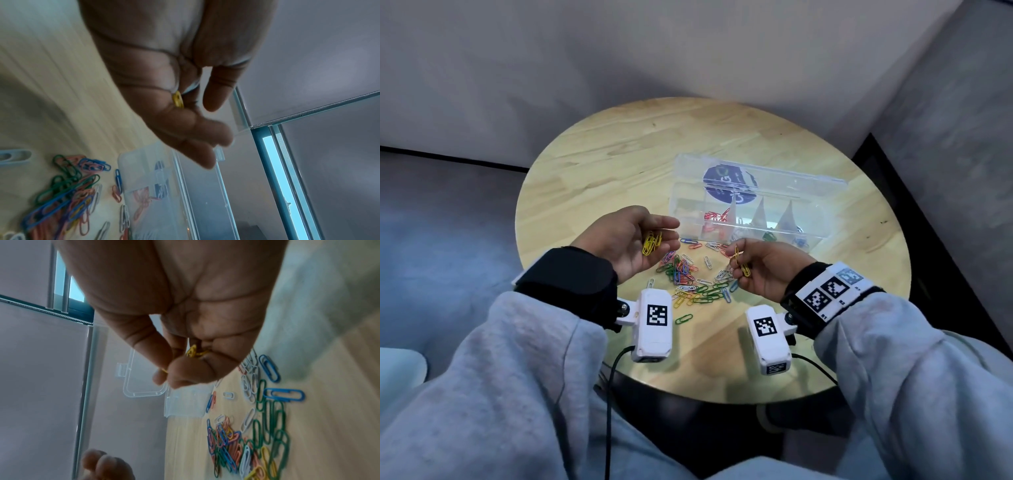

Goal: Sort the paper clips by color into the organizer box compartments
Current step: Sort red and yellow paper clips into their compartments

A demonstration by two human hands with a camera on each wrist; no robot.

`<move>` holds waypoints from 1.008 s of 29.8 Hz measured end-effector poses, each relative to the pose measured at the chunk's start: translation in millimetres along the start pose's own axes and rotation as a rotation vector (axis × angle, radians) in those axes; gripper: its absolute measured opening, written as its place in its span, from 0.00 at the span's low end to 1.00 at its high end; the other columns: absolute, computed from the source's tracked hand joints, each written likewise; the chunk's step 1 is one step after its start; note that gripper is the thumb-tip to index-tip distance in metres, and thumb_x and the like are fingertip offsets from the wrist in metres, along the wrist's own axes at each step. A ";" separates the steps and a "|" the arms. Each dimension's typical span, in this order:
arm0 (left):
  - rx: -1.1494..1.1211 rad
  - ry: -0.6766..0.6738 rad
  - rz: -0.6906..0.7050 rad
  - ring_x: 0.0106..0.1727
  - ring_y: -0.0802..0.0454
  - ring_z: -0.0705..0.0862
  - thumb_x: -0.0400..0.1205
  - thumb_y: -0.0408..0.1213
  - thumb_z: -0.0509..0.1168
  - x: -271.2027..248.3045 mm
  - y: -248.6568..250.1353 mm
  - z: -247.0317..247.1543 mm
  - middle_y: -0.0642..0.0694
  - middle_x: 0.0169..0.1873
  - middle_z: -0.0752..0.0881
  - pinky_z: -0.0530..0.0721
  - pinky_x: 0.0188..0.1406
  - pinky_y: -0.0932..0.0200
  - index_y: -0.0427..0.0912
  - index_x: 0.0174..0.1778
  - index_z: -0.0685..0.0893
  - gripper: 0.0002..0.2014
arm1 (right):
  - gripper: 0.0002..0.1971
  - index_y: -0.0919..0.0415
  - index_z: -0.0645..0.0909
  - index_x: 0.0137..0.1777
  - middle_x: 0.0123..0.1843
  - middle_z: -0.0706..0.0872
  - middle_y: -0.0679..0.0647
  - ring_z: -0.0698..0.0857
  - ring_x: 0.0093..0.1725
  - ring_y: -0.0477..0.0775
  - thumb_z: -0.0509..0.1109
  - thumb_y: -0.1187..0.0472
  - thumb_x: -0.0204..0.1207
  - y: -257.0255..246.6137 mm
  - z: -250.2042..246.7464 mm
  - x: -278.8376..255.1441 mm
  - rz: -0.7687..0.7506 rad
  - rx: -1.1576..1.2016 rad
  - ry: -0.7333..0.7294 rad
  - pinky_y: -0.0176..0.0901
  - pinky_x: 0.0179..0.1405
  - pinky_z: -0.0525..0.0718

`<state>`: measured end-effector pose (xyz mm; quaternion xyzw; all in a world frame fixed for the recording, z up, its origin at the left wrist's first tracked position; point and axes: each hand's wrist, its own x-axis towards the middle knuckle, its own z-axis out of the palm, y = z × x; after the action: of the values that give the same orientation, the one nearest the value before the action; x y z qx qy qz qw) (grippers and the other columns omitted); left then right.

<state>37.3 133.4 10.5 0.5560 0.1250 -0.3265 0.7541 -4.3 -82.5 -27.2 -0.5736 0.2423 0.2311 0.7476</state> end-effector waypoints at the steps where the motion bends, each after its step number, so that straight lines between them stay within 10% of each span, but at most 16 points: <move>1: -0.029 -0.015 -0.001 0.25 0.52 0.88 0.82 0.33 0.50 1.0 0.3 -0.3 0.39 0.33 0.83 0.84 0.21 0.68 0.33 0.40 0.83 0.16 | 0.16 0.62 0.76 0.37 0.24 0.78 0.54 0.78 0.20 0.48 0.49 0.75 0.75 -0.4 0.3 0.3 0.002 0.028 0.005 0.31 0.18 0.77; 8: 0.110 0.028 -0.037 0.32 0.47 0.84 0.85 0.52 0.52 12.8 -3.7 -2.2 0.39 0.33 0.83 0.86 0.29 0.62 0.36 0.43 0.81 0.23 | 0.15 0.65 0.76 0.33 0.31 0.86 0.60 0.87 0.28 0.53 0.52 0.68 0.77 0.5 2.0 1.3 0.018 0.087 -0.028 0.37 0.26 0.86; 14: 1.251 0.079 -0.095 0.25 0.49 0.69 0.77 0.45 0.66 21.8 -27.3 -5.2 0.48 0.22 0.71 0.64 0.25 0.63 0.45 0.31 0.84 0.11 | 0.15 0.57 0.70 0.32 0.27 0.70 0.52 0.67 0.24 0.49 0.71 0.58 0.76 7.2 5.8 5.4 0.016 -0.706 0.134 0.37 0.22 0.65; 24: 1.416 0.019 0.079 0.35 0.51 0.80 0.71 0.31 0.68 30.6 -39.2 8.2 0.56 0.27 0.78 0.77 0.40 0.60 0.50 0.36 0.79 0.07 | 0.07 0.51 0.78 0.40 0.31 0.75 0.42 0.75 0.35 0.44 0.75 0.59 0.70 13.1 29.3 9.2 -0.160 -1.365 0.107 0.36 0.31 0.71; 30: 1.575 -0.049 0.091 0.27 0.60 0.71 0.73 0.31 0.65 32.0 -48.4 16.9 0.56 0.27 0.73 0.67 0.26 0.65 0.55 0.42 0.79 0.11 | 0.09 0.46 0.84 0.49 0.34 0.73 0.41 0.76 0.38 0.44 0.73 0.58 0.70 22.1 36.0 10.7 -0.199 -1.436 0.072 0.36 0.35 0.71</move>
<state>27.9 98.5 -37.9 0.9236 -0.1826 -0.3000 0.1537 -6.3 -41.7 -42.3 -0.9496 0.0019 0.2451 0.1955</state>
